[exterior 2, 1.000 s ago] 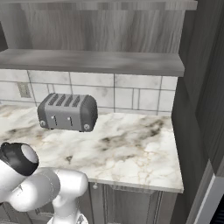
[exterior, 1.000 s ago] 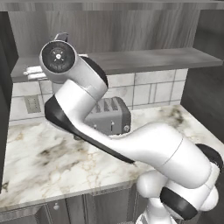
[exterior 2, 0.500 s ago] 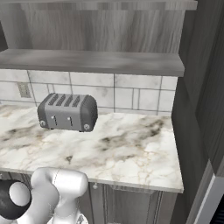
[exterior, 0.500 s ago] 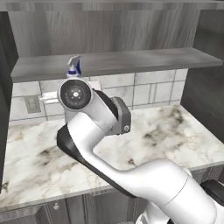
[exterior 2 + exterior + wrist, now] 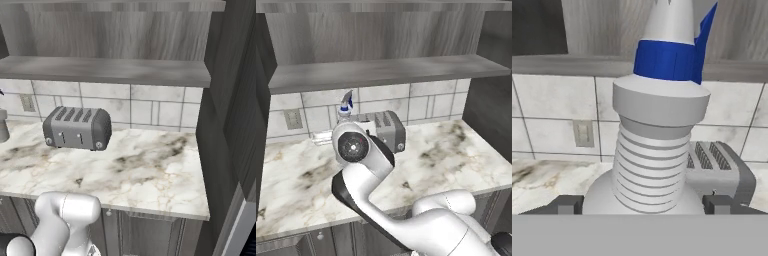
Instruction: Move the cutting board and knife to the sink. Then move spray from the cabinet to the counter.
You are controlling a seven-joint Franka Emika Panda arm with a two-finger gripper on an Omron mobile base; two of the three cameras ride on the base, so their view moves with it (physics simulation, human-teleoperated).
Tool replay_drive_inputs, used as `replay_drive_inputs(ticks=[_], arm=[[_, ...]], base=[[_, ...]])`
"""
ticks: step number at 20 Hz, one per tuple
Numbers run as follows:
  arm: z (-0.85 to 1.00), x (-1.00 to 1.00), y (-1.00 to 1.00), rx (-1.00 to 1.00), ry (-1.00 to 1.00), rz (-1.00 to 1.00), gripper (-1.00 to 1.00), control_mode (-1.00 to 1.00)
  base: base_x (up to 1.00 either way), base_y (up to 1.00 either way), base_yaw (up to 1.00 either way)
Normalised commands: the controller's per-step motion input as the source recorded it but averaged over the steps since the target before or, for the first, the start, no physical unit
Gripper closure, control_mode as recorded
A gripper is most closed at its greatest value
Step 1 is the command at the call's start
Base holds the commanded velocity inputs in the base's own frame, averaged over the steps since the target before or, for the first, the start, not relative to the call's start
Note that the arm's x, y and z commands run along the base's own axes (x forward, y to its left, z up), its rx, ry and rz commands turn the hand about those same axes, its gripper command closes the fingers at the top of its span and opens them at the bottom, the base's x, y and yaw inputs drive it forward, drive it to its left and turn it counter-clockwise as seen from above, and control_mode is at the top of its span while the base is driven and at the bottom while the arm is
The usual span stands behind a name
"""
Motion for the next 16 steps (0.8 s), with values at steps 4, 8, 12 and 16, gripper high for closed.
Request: replay_drive_inputs(ticks=[4, 8, 12, 16], arm=[[-0.65, 0.0, 0.0, 0.0, 0.0, 0.0, 1.0, -1.0], [-0.57, 0.13, 0.01, 0.0, 0.0, 0.0, 1.0, -1.0], [-0.53, 0.28, 0.1, 0.0, 0.0, 0.0, 1.0, -1.0], [-0.55, 0.4, 0.19, 0.0, 0.0, 0.0, 1.0, -1.0]], base=[[0.0, 0.0, 0.0], [0.0, 0.0, 0.0], [0.0, 0.0, 0.0], [0.0, 0.0, 0.0]])
